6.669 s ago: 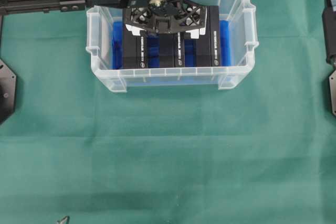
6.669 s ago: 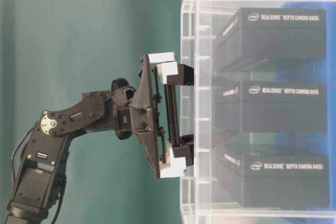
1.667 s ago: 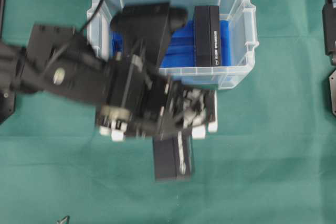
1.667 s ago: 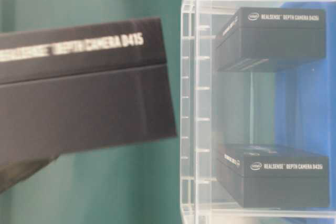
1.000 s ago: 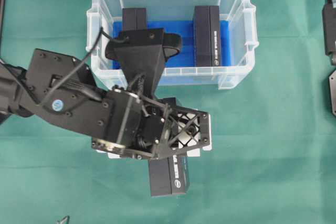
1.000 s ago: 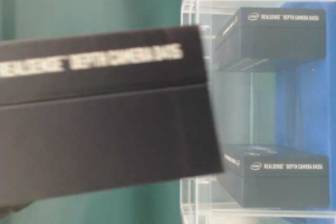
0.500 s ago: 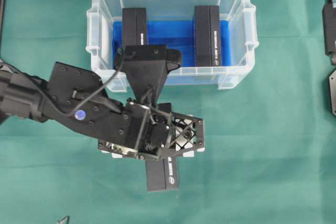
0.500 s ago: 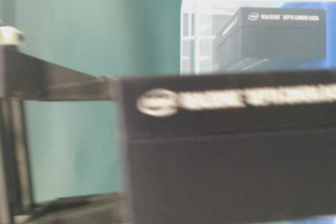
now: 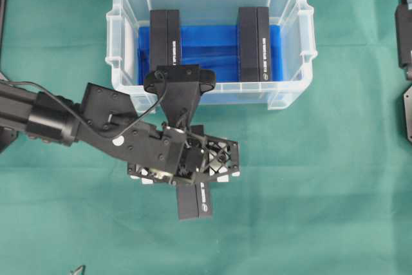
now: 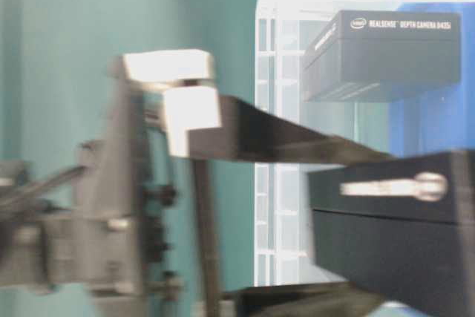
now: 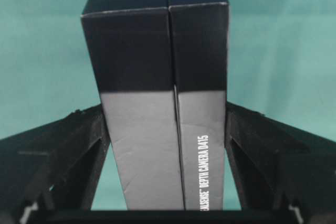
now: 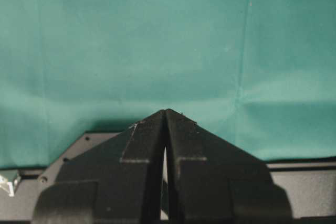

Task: Take the box out of the case with the left arm.
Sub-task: 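Swing the held box out toward the table in front of the case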

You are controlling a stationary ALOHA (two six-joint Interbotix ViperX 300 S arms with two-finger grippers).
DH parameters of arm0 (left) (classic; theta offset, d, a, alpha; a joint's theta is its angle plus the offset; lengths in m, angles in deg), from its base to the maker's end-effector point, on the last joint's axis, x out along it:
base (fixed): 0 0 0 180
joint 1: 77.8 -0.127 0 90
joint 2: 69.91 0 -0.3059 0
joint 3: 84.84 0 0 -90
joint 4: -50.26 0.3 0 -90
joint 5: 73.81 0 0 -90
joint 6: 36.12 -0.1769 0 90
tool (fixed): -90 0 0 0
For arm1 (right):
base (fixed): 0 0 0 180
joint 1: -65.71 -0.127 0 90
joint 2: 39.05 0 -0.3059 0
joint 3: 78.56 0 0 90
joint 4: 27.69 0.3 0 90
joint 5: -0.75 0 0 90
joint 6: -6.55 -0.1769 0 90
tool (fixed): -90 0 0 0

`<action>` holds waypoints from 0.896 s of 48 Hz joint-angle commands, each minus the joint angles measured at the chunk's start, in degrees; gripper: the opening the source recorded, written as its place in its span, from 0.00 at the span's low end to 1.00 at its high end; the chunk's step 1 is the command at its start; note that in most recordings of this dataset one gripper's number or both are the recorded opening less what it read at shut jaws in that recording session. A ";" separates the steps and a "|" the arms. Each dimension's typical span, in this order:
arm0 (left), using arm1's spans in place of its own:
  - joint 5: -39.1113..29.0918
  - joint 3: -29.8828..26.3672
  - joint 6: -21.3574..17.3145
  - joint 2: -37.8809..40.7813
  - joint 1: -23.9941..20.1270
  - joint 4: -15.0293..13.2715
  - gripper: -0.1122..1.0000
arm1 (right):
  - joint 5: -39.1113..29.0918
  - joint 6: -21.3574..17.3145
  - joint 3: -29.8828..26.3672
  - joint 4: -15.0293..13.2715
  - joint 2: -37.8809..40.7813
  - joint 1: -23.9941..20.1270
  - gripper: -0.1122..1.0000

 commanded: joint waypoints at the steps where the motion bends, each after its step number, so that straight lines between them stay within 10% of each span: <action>1: 3.34 1.23 0.09 -2.72 -0.53 0.18 0.67 | 0.26 -0.09 -0.44 0.09 0.00 0.09 0.10; 43: 16.61 11.34 -1.41 -2.90 -1.41 -0.62 0.67 | 0.35 0.18 0.00 -0.26 0.00 0.09 0.10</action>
